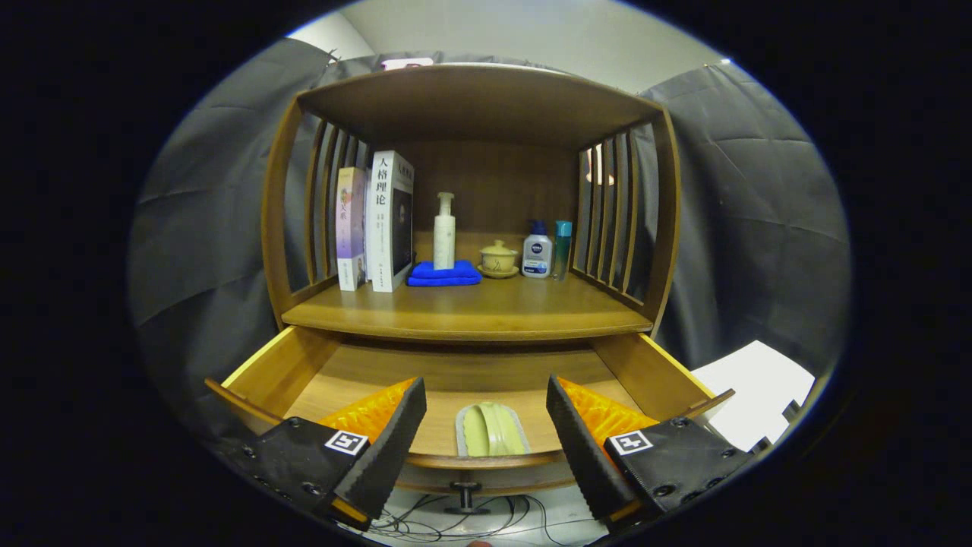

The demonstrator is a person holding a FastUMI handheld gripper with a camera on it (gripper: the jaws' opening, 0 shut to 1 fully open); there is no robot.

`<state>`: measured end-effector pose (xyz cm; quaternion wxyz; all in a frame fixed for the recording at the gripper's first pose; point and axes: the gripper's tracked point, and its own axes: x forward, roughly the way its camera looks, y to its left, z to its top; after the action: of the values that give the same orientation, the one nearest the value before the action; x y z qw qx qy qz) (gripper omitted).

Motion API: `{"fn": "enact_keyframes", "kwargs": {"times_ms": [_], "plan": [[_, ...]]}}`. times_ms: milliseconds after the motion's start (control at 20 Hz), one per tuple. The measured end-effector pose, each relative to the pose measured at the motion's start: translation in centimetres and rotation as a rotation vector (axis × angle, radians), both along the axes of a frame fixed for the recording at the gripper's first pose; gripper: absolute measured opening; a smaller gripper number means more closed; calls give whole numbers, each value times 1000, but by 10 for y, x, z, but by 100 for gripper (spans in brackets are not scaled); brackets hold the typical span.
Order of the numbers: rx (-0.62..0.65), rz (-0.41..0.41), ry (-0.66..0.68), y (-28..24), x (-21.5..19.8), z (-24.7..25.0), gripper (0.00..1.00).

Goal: Pull open the drawer, take out the items inside it, and place them on the countertop above the cabinet.

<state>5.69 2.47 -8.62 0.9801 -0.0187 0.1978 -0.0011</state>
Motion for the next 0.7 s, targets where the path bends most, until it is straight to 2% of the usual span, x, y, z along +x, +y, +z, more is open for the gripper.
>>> {"fn": "enact_keyframes", "kwargs": {"times_ms": [200, 700], "plan": [[-55, -33, 117, -12, 19, -20, 99], [-112, -25, 363, -19, 46, -69, 98]]}}
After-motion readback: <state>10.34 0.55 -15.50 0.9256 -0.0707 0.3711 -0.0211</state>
